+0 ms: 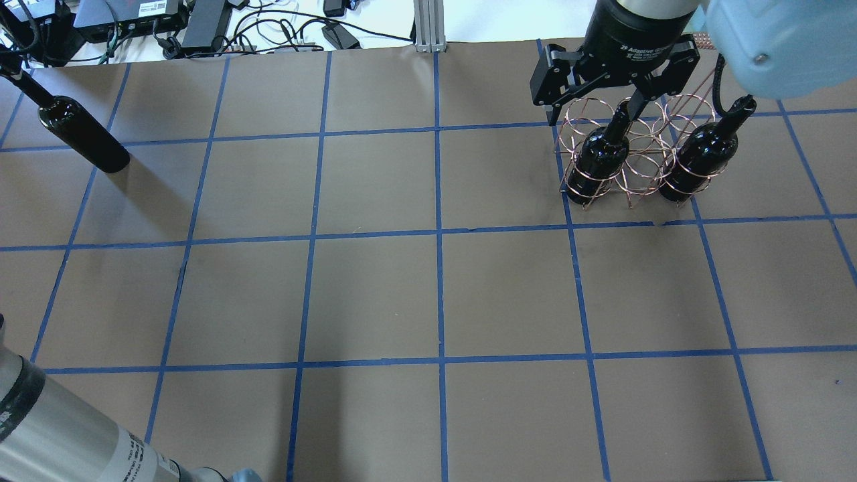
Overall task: Place wine into wine basket
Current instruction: 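Carry the held bottle with the left gripper toward the table center, then lower the bottle upright onto the table with the left gripper, then open the left gripper and lift it away from the standing bottle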
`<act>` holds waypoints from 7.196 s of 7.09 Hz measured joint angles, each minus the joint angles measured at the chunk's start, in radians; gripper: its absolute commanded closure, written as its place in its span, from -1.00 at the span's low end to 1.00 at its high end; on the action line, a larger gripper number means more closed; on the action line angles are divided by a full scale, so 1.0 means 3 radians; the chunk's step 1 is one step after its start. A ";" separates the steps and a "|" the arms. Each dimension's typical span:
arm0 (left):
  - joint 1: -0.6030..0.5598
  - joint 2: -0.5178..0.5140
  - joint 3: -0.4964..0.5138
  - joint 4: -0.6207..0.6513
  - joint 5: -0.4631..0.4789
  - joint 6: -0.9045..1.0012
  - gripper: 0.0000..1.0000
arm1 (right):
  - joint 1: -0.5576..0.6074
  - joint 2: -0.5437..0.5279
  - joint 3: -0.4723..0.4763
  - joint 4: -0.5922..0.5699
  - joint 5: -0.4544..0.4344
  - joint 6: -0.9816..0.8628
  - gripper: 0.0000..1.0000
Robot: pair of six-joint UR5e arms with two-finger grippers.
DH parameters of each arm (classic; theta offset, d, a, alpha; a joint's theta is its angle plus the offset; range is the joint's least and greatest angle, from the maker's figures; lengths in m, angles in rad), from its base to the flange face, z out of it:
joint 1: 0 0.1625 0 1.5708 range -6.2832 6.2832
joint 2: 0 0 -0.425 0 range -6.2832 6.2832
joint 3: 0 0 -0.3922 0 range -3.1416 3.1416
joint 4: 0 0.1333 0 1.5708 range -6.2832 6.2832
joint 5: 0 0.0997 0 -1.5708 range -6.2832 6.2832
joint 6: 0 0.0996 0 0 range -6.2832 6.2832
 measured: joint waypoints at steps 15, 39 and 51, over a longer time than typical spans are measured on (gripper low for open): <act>0.0003 -0.0293 0.0018 0.0442 -0.0263 -0.0051 1.00 | 0.0000 0.0000 0.0000 0.0000 0.0005 0.0005 -1.00; -0.2670 0.1401 -0.2236 0.0947 0.0266 -0.2494 1.00 | 0.0000 0.0015 0.0000 0.0005 -0.0005 -0.0009 -1.00; -0.2713 0.1361 -0.2249 0.0996 0.0228 -0.2690 -1.00 | 0.0000 0.0015 0.0000 0.0011 -0.0005 0.0000 -1.00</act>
